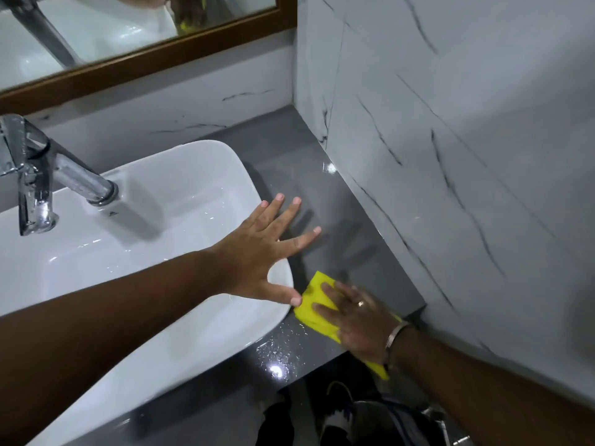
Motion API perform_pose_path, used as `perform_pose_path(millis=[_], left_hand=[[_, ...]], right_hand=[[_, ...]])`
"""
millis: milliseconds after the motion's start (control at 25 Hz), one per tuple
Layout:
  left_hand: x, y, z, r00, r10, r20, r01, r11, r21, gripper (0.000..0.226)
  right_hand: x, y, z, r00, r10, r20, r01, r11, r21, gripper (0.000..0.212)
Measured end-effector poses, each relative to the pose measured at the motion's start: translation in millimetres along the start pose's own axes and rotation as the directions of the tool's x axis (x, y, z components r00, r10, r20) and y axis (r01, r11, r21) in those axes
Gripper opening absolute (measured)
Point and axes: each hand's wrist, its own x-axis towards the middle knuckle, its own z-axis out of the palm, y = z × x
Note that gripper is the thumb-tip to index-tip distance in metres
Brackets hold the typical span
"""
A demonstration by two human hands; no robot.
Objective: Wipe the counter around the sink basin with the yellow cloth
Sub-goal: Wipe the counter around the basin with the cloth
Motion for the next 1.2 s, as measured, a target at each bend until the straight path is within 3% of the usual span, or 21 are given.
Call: perform_pose_path(millis=[40, 80, 160, 200, 240, 320, 400, 440, 520, 600, 640, 680, 720, 800, 880, 920, 1000, 1040, 1120, 1160, 1200], left_hand=[[-0.8, 1.8, -0.3, 1.000, -0.010, -0.001, 0.010, 1.000, 0.007, 0.110], [-0.8, 3.9, -1.0, 1.000, -0.017, 0.001, 0.017, 1.000, 0.013, 0.111], [0.1, 6.5, -2.0, 1.000, -0.016, 0.026, 0.016, 1.000, 0.004, 0.112], [-0.1, 6.5, -2.4, 0.999, -0.022, 0.039, 0.022, 1.000, -0.007, 0.112], [0.1, 5.9, -3.2, 0.999, -0.027, 0.047, 0.028, 1.000, -0.014, 0.112], [0.7, 5.1, -5.1, 0.998, -0.021, 0.054, 0.022, 0.999, -0.023, 0.111], [0.5, 5.0, -5.5, 0.998, -0.017, 0.056, 0.018, 0.999, -0.026, 0.110], [0.3, 5.4, -5.9, 0.998, -0.020, 0.058, 0.022, 0.999, -0.031, 0.109], [0.2, 5.9, -5.4, 0.998, -0.022, 0.053, 0.024, 0.999, -0.037, 0.109], [1.0, 5.5, -3.5, 0.998, -0.025, 0.052, 0.027, 0.999, -0.027, 0.109], [0.6, 6.0, -3.1, 0.998, -0.025, 0.052, 0.026, 0.999, -0.029, 0.109], [0.4, 5.7, -2.9, 0.999, -0.023, 0.048, 0.025, 0.999, -0.036, 0.108], [1.1, 4.6, -3.0, 0.999, -0.018, 0.043, 0.020, 0.999, -0.043, 0.108], [0.5, 3.4, -2.8, 0.999, 0.003, 0.039, -0.001, 0.998, -0.055, 0.106], [0.5, 2.2, -1.7, 0.999, 0.008, 0.033, -0.007, 0.999, -0.039, 0.106], [-0.2, 2.4, -1.2, 1.000, 0.009, 0.027, -0.008, 0.999, -0.034, 0.106], [0.2, 2.7, -0.2, 1.000, 0.006, 0.024, -0.005, 1.000, -0.028, 0.105], [2.0, 2.3, -1.1, 1.000, 0.004, 0.026, -0.004, 1.000, -0.016, 0.105], [2.1, 2.5, -3.1, 0.999, -0.011, 0.041, 0.011, 1.000, 0.003, 0.104], [-0.3, 4.5, -1.8, 0.998, -0.041, 0.045, 0.041, 0.999, 0.008, 0.104], [-2.8, 9.0, 1.0, 0.995, -0.095, 0.039, 0.094, 0.996, 0.007, 0.103]], right_hand=[[0.9, 21.4, -4.0, 0.998, 0.055, 0.007, -0.055, 0.998, -0.027, 0.060], [5.4, 40.6, -9.4, 0.977, 0.212, -0.008, -0.212, 0.977, -0.004, 0.061], [20.1, 41.3, -15.3, 0.820, 0.572, -0.035, -0.564, 0.817, 0.120, 0.064], [26.1, 16.8, -12.1, 0.765, 0.642, -0.054, -0.629, 0.762, 0.155, 0.065], [29.9, -18.1, -7.7, 0.770, 0.632, -0.085, -0.614, 0.771, 0.170, 0.064], [20.3, -82.6, -1.6, 0.934, 0.343, -0.101, -0.320, 0.928, 0.191, 0.065], [11.0, -68.9, -10.4, 0.997, 0.035, -0.075, -0.022, 0.985, 0.174, 0.066], [11.0, -39.7, -8.0, 0.994, 0.006, -0.106, 0.009, 0.990, 0.138, 0.064], [11.0, 17.5, -10.7, 0.964, 0.249, -0.088, -0.241, 0.966, 0.093, 0.062], [10.2, 32.3, -15.2, 0.762, 0.642, -0.084, -0.630, 0.765, 0.135, 0.064], [15.3, 11.4, -13.2, 0.674, 0.734, -0.085, -0.715, 0.677, 0.174, 0.065], [20.1, -20.8, -7.9, 0.658, 0.749, -0.086, -0.725, 0.660, 0.197, 0.065], [23.5, -60.7, -3.0, 0.708, 0.701, -0.086, -0.675, 0.708, 0.210, 0.064], [14.2, -131.4, 1.5, 0.928, 0.361, -0.086, -0.337, 0.917, 0.212, 0.064], [5.6, -118.9, 2.9, 0.997, 0.044, -0.061, -0.030, 0.979, 0.203, 0.064], [5.2, -86.8, 5.4, 0.995, -0.017, -0.099, 0.031, 0.989, 0.142, 0.063], [3.7, -17.9, 3.2, 0.983, 0.161, -0.088, -0.161, 0.987, 0.008, 0.060], [0.1, 10.0, -2.9, 0.927, 0.361, -0.105, -0.363, 0.932, 0.000, 0.058], [-0.6, 21.3, -8.9, 0.712, 0.691, -0.125, -0.683, 0.723, 0.108, 0.059], [6.8, -0.8, -8.4, 0.637, 0.763, -0.111, -0.746, 0.646, 0.160, 0.060], [14.9, -34.9, -5.2, 0.637, 0.765, -0.096, -0.740, 0.642, 0.200, 0.059]])
